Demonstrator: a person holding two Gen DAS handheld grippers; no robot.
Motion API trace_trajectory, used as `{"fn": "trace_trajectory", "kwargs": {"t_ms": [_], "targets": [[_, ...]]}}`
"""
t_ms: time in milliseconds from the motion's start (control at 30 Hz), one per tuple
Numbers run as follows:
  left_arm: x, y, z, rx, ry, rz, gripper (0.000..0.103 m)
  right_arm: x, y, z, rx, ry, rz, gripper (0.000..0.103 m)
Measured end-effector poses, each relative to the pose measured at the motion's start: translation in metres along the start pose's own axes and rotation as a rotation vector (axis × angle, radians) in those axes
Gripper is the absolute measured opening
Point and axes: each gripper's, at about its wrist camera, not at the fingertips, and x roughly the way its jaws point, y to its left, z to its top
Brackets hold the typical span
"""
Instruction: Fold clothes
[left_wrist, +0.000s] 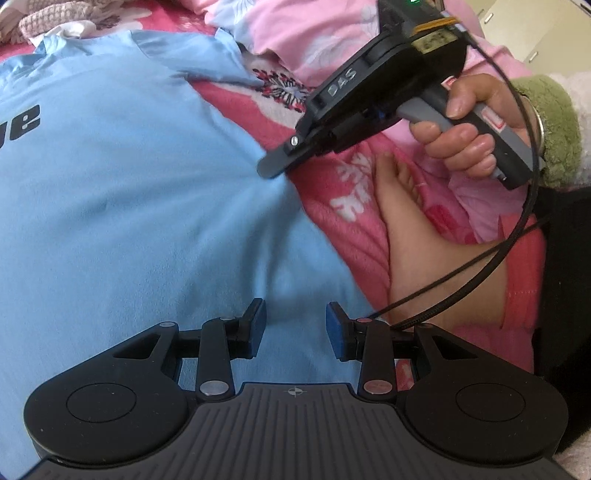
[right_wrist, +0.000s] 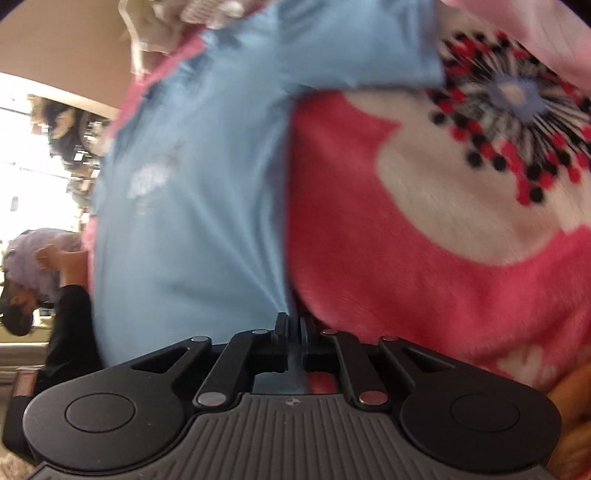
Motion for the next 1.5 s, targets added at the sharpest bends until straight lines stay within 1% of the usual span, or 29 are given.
{"fn": "trace_trajectory", "kwargs": {"t_ms": [67,100,133,233,300,333,400,433,500,533,567,600,633,667,700,733,767,800,900,967,1033,1100,1167,1233,1333,1367,1433,1500], "targets": [[-0.002,0.0,-0.003,-0.003,0.005,-0.006,0.035,-0.006,-0.001,0.0,-0.02,-0.02,-0.031,0.011],[-0.003,0.0,-0.004,-0.005,0.007,-0.008,0.035,-0.012,0.004,0.0,-0.058,-0.043,-0.055,0.011],[-0.004,0.0,-0.004,-0.008,0.009,-0.01,0.035,-0.019,0.012,-0.001,-0.12,-0.079,-0.089,0.011],[-0.008,-0.004,-0.006,-0.005,0.013,-0.022,0.035,-0.034,0.042,-0.008,-0.328,-0.155,-0.118,0.011],[-0.01,-0.007,-0.009,-0.001,0.017,-0.036,0.035,-0.029,0.063,-0.016,-0.471,-0.154,-0.115,0.011],[-0.01,-0.009,-0.01,0.0,0.02,-0.042,0.035,-0.023,0.071,-0.022,-0.552,-0.133,-0.121,0.011],[-0.006,-0.016,-0.014,0.005,0.043,-0.061,0.035,-0.001,0.085,-0.038,-0.741,-0.051,-0.183,0.011],[-0.003,-0.02,-0.016,0.018,0.057,-0.064,0.035,0.012,0.09,-0.042,-0.794,-0.013,-0.242,0.011],[0.002,-0.029,-0.023,0.046,0.083,-0.075,0.035,0.021,0.076,-0.048,-0.803,0.037,-0.34,0.01],[0.005,-0.033,-0.027,0.056,0.096,-0.084,0.035,0.016,0.071,-0.046,-0.767,0.026,-0.326,0.01],[0.008,-0.037,-0.032,0.059,0.106,-0.098,0.036,0.011,0.071,-0.045,-0.751,0.023,-0.344,0.011],[0.008,-0.04,-0.034,0.071,0.105,-0.103,0.036,0.007,0.071,-0.044,-0.739,0.018,-0.359,0.015],[0.009,-0.043,-0.037,0.083,0.105,-0.107,0.036,0.002,0.077,-0.045,-0.76,0.004,-0.341,0.015],[0.008,-0.045,-0.037,0.103,0.106,-0.107,0.036,-0.001,0.082,-0.048,-0.801,0.004,-0.301,0.015],[0.006,-0.044,-0.035,0.101,0.112,-0.113,0.036,-0.003,0.088,-0.051,-0.842,0.009,-0.263,0.019],[0.005,-0.043,-0.032,0.097,0.119,-0.119,0.036,0.002,0.093,-0.054,-0.873,0.052,-0.247,0.025],[0.002,-0.04,-0.03,0.08,0.127,-0.122,0.036,0.007,0.097,-0.057,-0.905,0.098,-0.234,0.038],[-0.005,-0.036,-0.029,0.069,0.124,-0.119,0.036,0.013,0.096,-0.06,-0.932,0.157,-0.26,0.04],[-0.027,-0.025,-0.026,0.037,0.112,-0.11,0.036,0.017,0.109,-0.056,-1.036,0.176,-0.314,0.039],[-0.046,-0.014,-0.022,0.006,0.095,-0.101,0.036,-0.003,0.12,-0.032,-0.977,0.08,-0.251,0.039],[-0.064,0.002,-0.016,-0.037,0.076,-0.084,0.036,-0.023,0.13,-0.001,-0.908,-0.043,-0.207,0.039],[-0.081,0.02,-0.006,-0.081,0.065,-0.058,0.037,-0.035,0.136,0.033,-0.862,-0.167,-0.205,0.039],[-0.09,0.036,0.008,-0.101,0.065,-0.015,0.037,-0.035,0.145,0.066,-0.812,-0.259,-0.223,0.039],[-0.096,0.058,0.028,-0.131,0.055,0.066,0.038,-0.023,0.158,0.093,-0.758,-0.342,-0.239,0.039],[-0.096,0.09,0.056,-0.149,0.005,0.19,0.038,0.005,0.167,0.132,-0.68,-0.429,-0.252,0.039],[-0.098,0.101,0.065,-0.152,-0.018,0.235,0.038,0.018,0.167,0.147,-0.649,-0.44,-0.248,0.039],[-0.094,0.127,0.078,-0.193,-0.043,0.291,0.038,0.042,0.167,0.174,-0.588,-0.455,-0.236,0.039],[-0.093,0.152,0.084,-0.256,-0.064,0.301,0.038,0.065,0.169,0.2,-0.542,-0.467,-0.22,0.039]]}}
